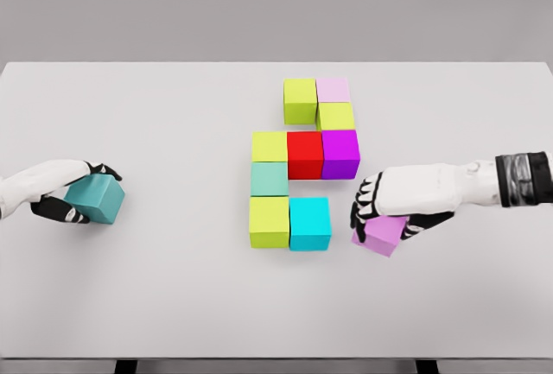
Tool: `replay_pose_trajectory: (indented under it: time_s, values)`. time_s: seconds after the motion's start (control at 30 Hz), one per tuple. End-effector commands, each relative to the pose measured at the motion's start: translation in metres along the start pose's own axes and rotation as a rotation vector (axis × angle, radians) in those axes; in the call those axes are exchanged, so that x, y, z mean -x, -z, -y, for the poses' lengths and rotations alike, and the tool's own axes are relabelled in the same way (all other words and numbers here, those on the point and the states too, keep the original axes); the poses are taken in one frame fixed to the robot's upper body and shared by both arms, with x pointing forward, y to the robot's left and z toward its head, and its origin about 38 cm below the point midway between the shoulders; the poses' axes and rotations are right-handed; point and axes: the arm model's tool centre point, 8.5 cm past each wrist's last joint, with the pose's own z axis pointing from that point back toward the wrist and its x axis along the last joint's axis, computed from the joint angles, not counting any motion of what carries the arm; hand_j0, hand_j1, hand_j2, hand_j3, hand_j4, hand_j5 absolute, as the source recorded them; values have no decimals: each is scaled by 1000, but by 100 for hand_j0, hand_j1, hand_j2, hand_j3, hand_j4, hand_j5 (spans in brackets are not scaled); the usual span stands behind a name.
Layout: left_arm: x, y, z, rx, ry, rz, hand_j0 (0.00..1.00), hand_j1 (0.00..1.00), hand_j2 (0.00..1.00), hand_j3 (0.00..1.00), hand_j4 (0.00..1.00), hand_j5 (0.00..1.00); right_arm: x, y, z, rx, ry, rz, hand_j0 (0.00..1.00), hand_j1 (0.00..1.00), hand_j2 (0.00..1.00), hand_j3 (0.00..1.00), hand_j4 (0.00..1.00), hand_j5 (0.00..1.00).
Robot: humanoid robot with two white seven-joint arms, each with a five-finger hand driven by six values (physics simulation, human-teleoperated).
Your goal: Assemble the squares on the desktop into the number 2
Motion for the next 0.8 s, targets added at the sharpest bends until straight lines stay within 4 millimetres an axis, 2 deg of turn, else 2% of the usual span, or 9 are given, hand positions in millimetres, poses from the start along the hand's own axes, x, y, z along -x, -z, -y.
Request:
replay_pose_trajectory:
  time_s: [0.0,0.3,0.33,0.37,0.53,0.57,0.6,0.67,0.77]
  values:
    - [1,1,4,17,-7,-6,61,61,61,61,61,61,-2,10,0,3,-3,20,53,53,53,53,53,53]
    - [6,-1,-4,0,-70,-44,47,47,47,47,47,47,1,13,3,-24,-63,-7,59,59,59,59,59,59]
    - [5,-1,-9,-11,-72,-46,46,46,46,46,46,46,1,13,3,-25,-64,-7,64,64,64,64,64,64]
    - [4,-1,-14,-20,-79,-47,45,45,45,45,45,45,2,9,4,-26,-65,-17,100,100,100,100,100,100]
    - [-5,5,-26,-56,-84,-16,36,36,36,36,36,36,1,4,11,-3,-61,-18,100,100,100,100,100,100]
    - [-9,8,-28,-65,-85,-6,34,34,34,34,34,34,2,-5,22,35,-59,-25,100,100,100,100,100,100]
    - [-11,10,-29,-71,-87,3,32,32,32,32,32,32,5,-33,40,95,-64,-71,100,100,100,100,100,100]
    - [-16,13,-33,-84,-90,15,31,31,31,31,31,31,4,-57,59,162,-70,-97,100,100,100,100,100,100]
    - [-27,24,-40,-113,-121,28,31,31,31,31,31,31,7,-88,56,155,-36,-159,100,100,100,100,100,100]
